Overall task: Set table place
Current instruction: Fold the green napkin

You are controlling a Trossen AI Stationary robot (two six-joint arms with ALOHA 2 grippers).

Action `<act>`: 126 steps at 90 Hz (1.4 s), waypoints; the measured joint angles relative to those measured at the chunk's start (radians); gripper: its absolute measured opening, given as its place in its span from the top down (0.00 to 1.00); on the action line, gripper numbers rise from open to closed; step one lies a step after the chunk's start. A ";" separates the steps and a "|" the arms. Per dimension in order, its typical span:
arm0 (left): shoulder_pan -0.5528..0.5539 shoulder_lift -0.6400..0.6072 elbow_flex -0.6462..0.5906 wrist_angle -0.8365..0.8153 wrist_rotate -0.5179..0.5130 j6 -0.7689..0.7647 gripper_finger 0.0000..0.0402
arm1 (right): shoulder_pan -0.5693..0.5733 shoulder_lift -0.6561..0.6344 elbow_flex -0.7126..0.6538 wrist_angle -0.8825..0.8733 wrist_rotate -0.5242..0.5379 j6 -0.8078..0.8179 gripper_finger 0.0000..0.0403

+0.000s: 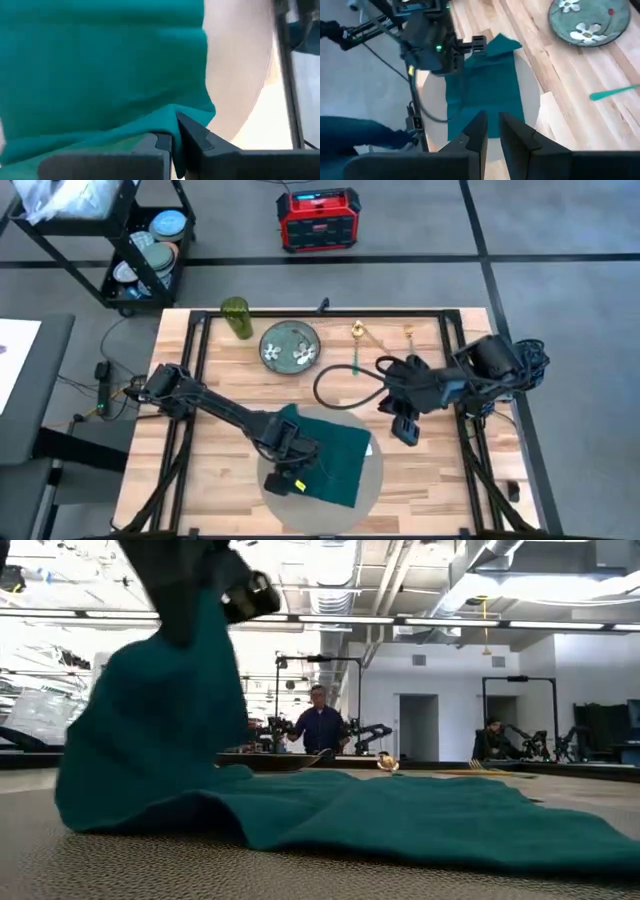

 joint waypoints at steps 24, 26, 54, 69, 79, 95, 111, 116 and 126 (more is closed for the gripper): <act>-0.004 0.078 0.026 -0.033 0.091 0.103 1.00 | 0.016 0.024 -0.001 -0.007 0.023 0.030 0.91; -0.005 0.088 0.031 -0.034 0.102 0.117 1.00 | 0.016 0.032 -0.001 -0.004 0.023 0.030 0.91; -0.005 0.177 0.173 -0.148 0.090 0.248 1.00 | 0.038 0.102 -0.001 -0.007 0.017 0.030 0.91; -0.008 0.180 0.183 -0.142 0.092 0.283 1.00 | 0.055 0.114 0.000 0.012 0.014 0.052 0.91; -0.010 0.181 0.183 -0.126 0.101 0.305 1.00 | 0.067 0.114 -0.001 0.012 0.017 0.065 0.91; -0.017 0.197 0.183 -0.092 0.129 0.332 1.00 | 0.071 0.113 0.000 0.020 0.019 0.081 0.91; -0.018 0.233 0.182 -0.104 0.219 0.332 1.00 | 0.074 0.113 0.000 0.023 0.021 0.082 0.91; -0.018 0.229 0.182 -0.088 0.220 0.340 1.00 | 0.075 0.113 0.000 0.027 0.021 0.082 0.91; -0.019 0.227 0.183 -0.053 0.195 0.358 1.00 | 0.084 0.113 0.000 0.027 0.021 0.082 0.91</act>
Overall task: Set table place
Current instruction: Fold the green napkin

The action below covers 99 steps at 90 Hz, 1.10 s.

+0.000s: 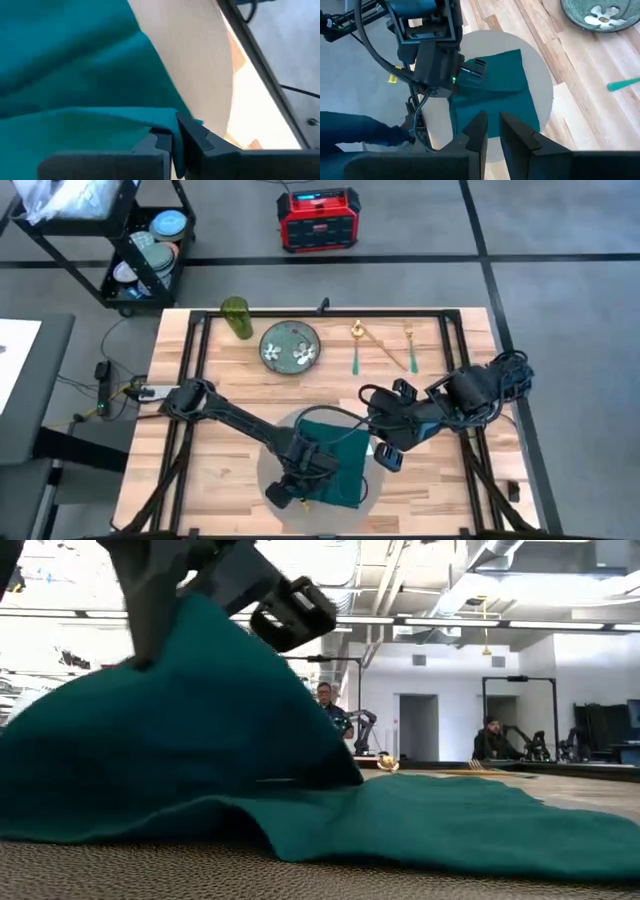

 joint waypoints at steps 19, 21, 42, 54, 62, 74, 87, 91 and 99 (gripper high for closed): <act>0.000 0.002 0.000 0.004 0.005 0.003 1.00 | 0.007 0.000 0.000 0.008 0.000 0.002 0.91; 0.000 0.002 0.000 0.006 0.005 -0.001 1.00 | 0.010 0.000 0.000 0.008 0.000 0.002 0.91; 0.000 0.002 0.000 0.006 0.022 -0.051 0.95 | 0.044 0.000 0.000 0.008 0.000 0.002 0.91; 0.001 0.002 0.000 0.029 0.022 -0.087 0.83 | 0.059 0.001 0.000 0.016 0.000 0.002 0.89; 0.001 0.002 0.000 0.029 0.022 -0.108 0.73 | 0.060 0.002 0.000 0.024 0.000 0.002 0.88; 0.001 0.002 0.000 0.028 0.021 -0.133 0.59 | 0.065 0.002 0.000 0.033 0.000 0.001 0.86; 0.001 0.002 0.000 0.009 0.017 -0.147 0.50 | 0.066 0.004 0.000 0.056 0.025 -0.001 0.86; 0.004 0.002 0.000 -0.005 0.014 -0.145 0.49 | 0.065 0.013 0.002 0.056 0.053 -0.001 0.86; 0.019 0.002 0.000 -0.006 0.016 -0.145 0.50 | 0.074 0.033 0.000 -0.003 0.157 -0.006 0.86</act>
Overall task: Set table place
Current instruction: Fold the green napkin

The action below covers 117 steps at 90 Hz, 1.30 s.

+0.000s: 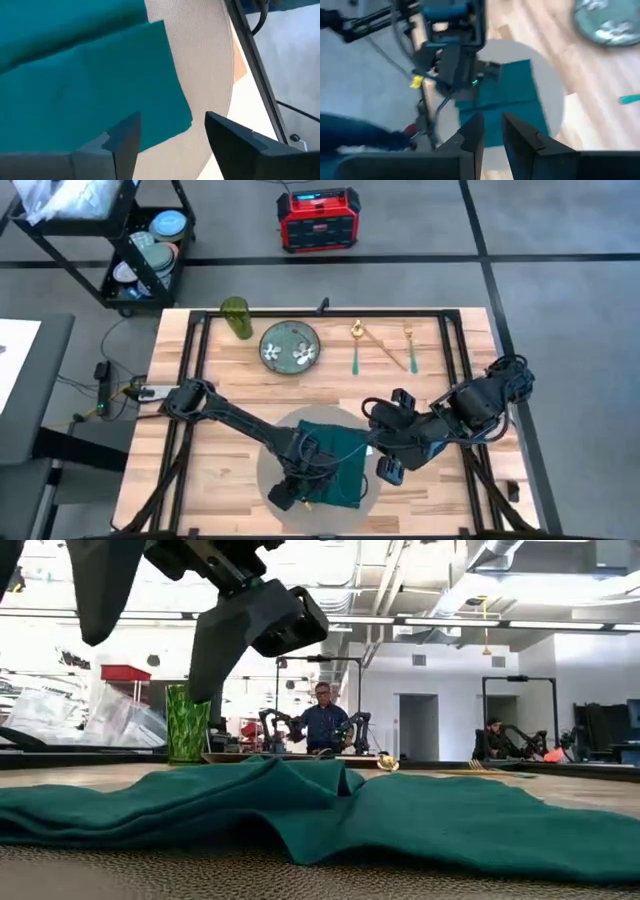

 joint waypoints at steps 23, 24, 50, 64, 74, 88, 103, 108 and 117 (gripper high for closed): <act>0.125 -0.088 0.000 -0.079 -0.167 -0.125 0.60 | -0.029 -0.001 -0.108 -0.032 0.074 -0.076 0.86; 0.133 -0.094 0.000 -0.084 -0.178 -0.131 0.60 | -0.028 -0.010 -0.121 -0.032 0.075 -0.078 0.86; 0.274 -0.268 -0.138 -0.038 -0.329 -0.287 0.70 | -0.024 -0.265 -0.540 -0.037 0.105 0.129 0.86; 0.295 -0.306 -0.256 0.225 -0.190 -0.406 0.73 | 0.020 -0.384 -0.798 0.080 0.176 0.354 0.86; 0.280 -0.308 -0.296 0.367 -0.154 -0.464 0.76 | 0.028 -0.436 -0.978 0.289 0.175 0.454 0.86; 0.251 -0.310 -0.335 0.406 -0.164 -0.467 0.79 | 0.017 -0.454 -1.131 0.651 0.167 0.504 0.86; 0.199 -0.311 -0.432 0.437 -0.141 -0.477 0.82 | -0.021 -0.420 -1.161 0.811 0.183 0.497 0.86; 0.186 -0.308 -0.474 0.469 -0.142 -0.479 0.83 | -0.032 -0.402 -1.162 0.812 0.184 0.497 0.86; 0.181 -0.308 -0.516 0.552 -0.141 -0.488 0.86 | -0.040 -0.380 -1.162 0.814 0.170 0.506 0.86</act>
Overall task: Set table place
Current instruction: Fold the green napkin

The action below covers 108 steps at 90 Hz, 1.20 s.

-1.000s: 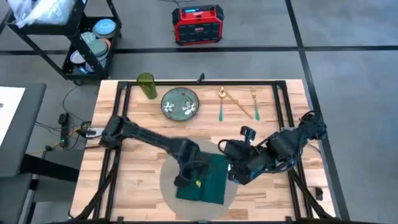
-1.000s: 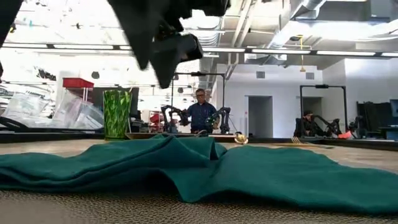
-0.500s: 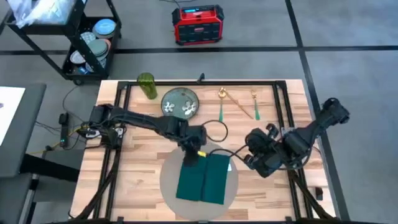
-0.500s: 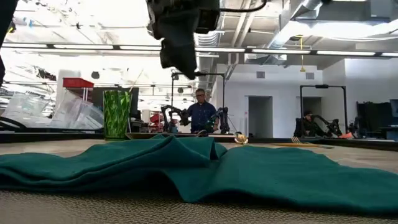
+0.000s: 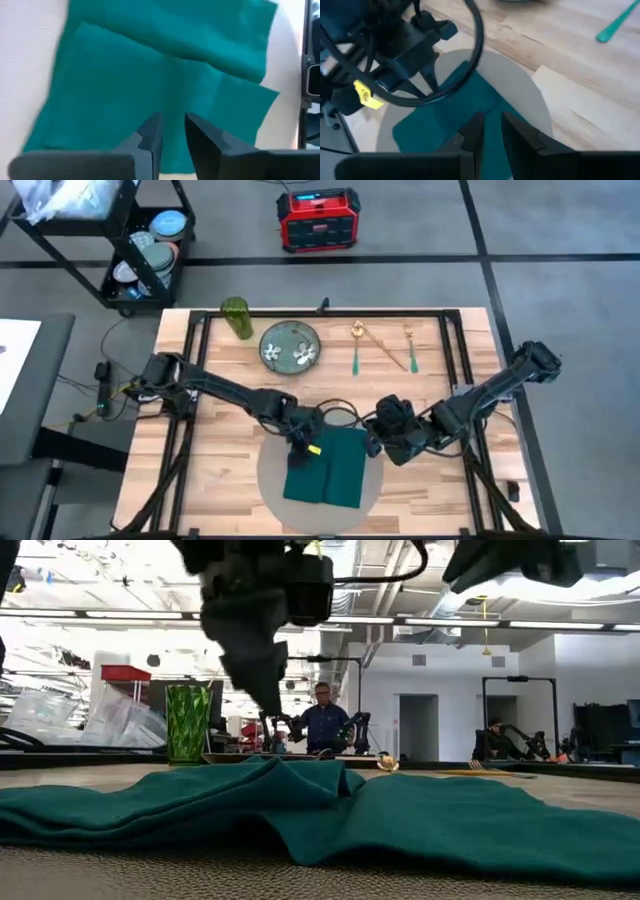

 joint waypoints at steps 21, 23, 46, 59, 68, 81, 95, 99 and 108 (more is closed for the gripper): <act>0.034 0.017 -0.072 0.156 -0.023 0.003 0.96 | 0.010 0.022 0.000 -0.001 -0.032 0.024 0.86; 0.039 0.028 -0.073 0.170 -0.023 0.003 0.97 | 0.010 0.021 0.000 0.000 -0.036 0.024 0.86; 0.085 0.097 -0.063 0.180 -0.014 0.012 1.00 | 0.034 0.015 0.000 -0.007 -0.044 0.026 0.86; 0.088 0.106 -0.061 0.149 -0.042 0.049 1.00 | 0.045 0.015 0.002 -0.008 -0.050 0.033 0.86; 0.089 0.111 -0.060 0.105 -0.130 0.044 1.00 | 0.044 0.015 0.001 -0.006 -0.053 0.034 0.86; 0.097 0.136 -0.056 0.127 -0.140 0.022 1.00 | 0.043 0.015 0.001 -0.008 -0.062 0.033 0.86; 0.108 0.139 -0.056 0.158 -0.179 -0.055 1.00 | 0.043 0.015 0.001 -0.006 -0.071 0.026 0.86; 0.115 0.135 -0.057 0.165 -0.205 -0.079 1.00 | 0.042 0.015 0.001 -0.006 -0.071 0.026 0.86; 0.144 0.133 -0.059 0.184 -0.241 -0.118 1.00 | 0.037 0.019 0.001 -0.008 -0.075 0.026 0.86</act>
